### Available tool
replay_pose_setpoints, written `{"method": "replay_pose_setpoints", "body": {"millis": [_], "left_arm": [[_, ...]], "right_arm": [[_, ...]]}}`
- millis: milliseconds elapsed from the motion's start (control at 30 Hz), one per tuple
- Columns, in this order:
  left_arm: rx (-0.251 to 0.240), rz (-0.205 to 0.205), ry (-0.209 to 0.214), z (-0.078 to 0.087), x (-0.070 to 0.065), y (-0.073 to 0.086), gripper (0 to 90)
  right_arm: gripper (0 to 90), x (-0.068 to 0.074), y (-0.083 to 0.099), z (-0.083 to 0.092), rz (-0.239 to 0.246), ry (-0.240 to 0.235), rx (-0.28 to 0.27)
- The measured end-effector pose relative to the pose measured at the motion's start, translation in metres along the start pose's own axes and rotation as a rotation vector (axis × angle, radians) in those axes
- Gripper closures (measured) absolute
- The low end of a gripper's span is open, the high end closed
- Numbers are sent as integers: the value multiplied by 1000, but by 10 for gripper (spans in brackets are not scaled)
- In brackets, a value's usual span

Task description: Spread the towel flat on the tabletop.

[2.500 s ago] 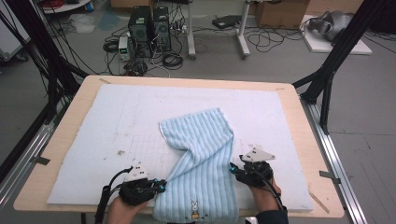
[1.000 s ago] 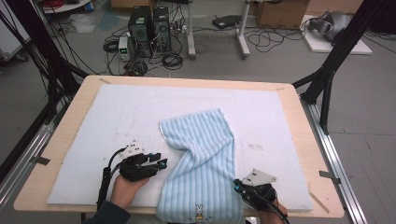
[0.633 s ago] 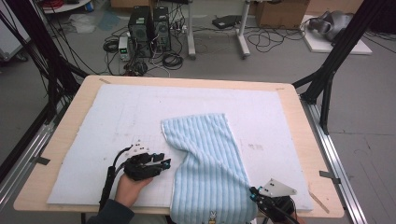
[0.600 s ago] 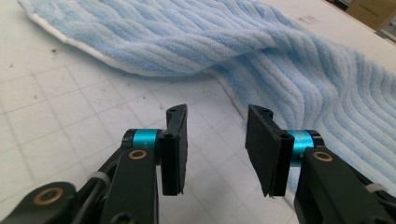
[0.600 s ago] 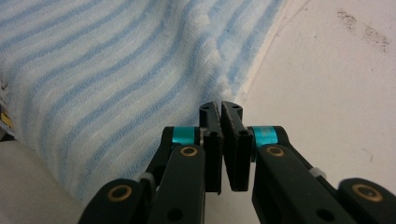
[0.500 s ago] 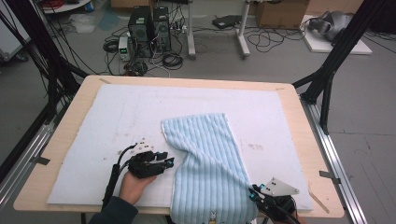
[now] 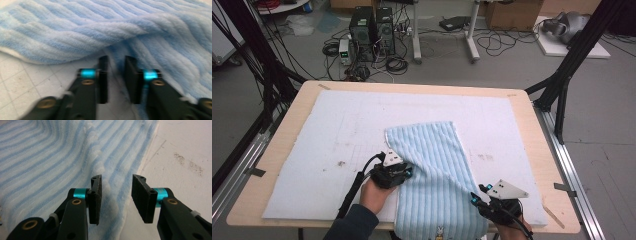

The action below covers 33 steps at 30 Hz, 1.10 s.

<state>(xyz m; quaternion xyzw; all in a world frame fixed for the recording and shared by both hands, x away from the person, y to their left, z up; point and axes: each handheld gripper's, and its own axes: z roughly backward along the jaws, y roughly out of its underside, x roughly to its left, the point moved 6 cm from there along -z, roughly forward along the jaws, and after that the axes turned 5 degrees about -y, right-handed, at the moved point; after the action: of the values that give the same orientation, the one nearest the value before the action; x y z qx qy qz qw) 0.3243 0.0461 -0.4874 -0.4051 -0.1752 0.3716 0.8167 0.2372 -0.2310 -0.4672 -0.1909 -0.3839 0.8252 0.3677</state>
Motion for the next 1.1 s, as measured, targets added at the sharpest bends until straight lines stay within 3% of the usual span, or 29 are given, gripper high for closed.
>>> {"method": "replay_pose_setpoints", "body": {"millis": [67,267,633,933,1100], "left_arm": [[-2,-21,-14,1,-3,1,869],[4,3,-3,8,-2,6,880],[25,54,-6,41,13,29,880],[25,80,8,62,17,45,880],[18,115,-11,71,30,51,880]], "right_arm": [[585,-1,-2,-2,2,2,-1],[576,-3,-7,-8,-3,1,-8],[562,-3,-17,-20,-10,-8,-6],[488,-14,-22,-28,-63,15,-6],[469,-18,-25,-33,-101,10,-8]]}}
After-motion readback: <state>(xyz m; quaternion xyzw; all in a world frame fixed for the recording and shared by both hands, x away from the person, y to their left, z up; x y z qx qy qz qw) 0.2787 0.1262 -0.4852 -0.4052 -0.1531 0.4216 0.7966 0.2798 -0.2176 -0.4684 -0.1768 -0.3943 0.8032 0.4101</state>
